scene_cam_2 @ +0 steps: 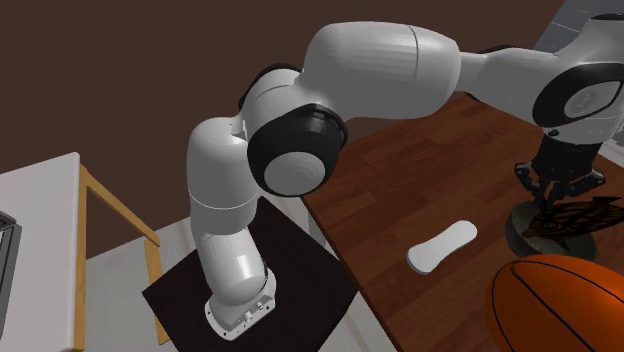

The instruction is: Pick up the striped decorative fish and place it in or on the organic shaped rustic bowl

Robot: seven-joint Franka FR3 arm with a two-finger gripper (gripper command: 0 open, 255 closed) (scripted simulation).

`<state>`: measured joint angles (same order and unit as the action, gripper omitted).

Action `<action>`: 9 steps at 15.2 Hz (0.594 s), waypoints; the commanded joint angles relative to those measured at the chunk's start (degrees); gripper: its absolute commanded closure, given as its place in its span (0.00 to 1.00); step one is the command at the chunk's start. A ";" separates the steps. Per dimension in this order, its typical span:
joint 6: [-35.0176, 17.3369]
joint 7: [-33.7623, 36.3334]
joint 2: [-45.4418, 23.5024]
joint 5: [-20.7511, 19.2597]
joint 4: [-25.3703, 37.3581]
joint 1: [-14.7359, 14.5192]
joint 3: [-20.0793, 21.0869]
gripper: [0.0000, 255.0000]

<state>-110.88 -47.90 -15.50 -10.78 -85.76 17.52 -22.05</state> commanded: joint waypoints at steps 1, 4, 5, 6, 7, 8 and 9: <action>-0.02 0.01 0.02 -0.01 0.01 0.00 0.00 1.00; -0.02 0.00 0.02 0.00 0.03 0.00 0.00 0.00; -0.02 0.00 0.02 0.00 0.02 0.00 0.00 0.00; -0.01 -0.01 0.01 0.00 0.04 0.01 0.00 0.00; -0.02 -0.01 0.01 0.00 0.03 0.01 0.00 0.00; -0.02 0.00 0.01 0.00 0.03 0.00 0.00 0.00; 1.72 0.03 0.40 -0.12 1.34 -0.29 0.08 0.00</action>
<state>-110.18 -48.06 -15.36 -10.77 -85.11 17.52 -22.06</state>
